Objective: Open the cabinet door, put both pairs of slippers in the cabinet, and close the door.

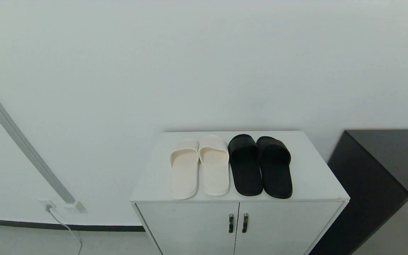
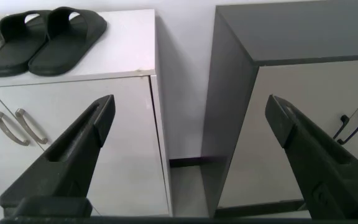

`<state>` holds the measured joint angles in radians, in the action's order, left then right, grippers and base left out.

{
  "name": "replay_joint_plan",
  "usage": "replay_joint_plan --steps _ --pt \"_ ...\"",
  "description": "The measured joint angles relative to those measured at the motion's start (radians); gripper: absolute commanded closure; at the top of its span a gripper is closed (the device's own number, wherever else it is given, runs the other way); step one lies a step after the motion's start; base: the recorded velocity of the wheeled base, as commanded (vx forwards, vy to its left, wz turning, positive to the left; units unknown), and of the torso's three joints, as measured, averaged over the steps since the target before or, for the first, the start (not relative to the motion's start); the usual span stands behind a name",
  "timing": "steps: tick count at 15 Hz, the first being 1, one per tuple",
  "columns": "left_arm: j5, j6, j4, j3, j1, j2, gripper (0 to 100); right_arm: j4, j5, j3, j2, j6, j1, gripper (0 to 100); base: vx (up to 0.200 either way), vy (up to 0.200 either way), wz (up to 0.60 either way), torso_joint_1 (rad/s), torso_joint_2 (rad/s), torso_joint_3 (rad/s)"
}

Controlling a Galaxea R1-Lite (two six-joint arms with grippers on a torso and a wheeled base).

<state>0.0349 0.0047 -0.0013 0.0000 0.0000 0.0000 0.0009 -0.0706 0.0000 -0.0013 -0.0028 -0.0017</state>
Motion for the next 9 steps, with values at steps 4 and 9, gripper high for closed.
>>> replay_joint_plan --steps 4,9 --pt "-0.020 0.004 0.000 0.000 0.000 0.000 100 0.000 0.000 0.000 0.000 -0.002 0.000 0 0.000 0.000 0.00 0.000 0.00 0.000" --pt "-0.026 0.017 0.000 0.000 0.000 0.000 100 -0.001 0.013 -0.012 0.038 0.020 0.002 0 0.000 0.000 0.00 0.000 0.00 0.000"
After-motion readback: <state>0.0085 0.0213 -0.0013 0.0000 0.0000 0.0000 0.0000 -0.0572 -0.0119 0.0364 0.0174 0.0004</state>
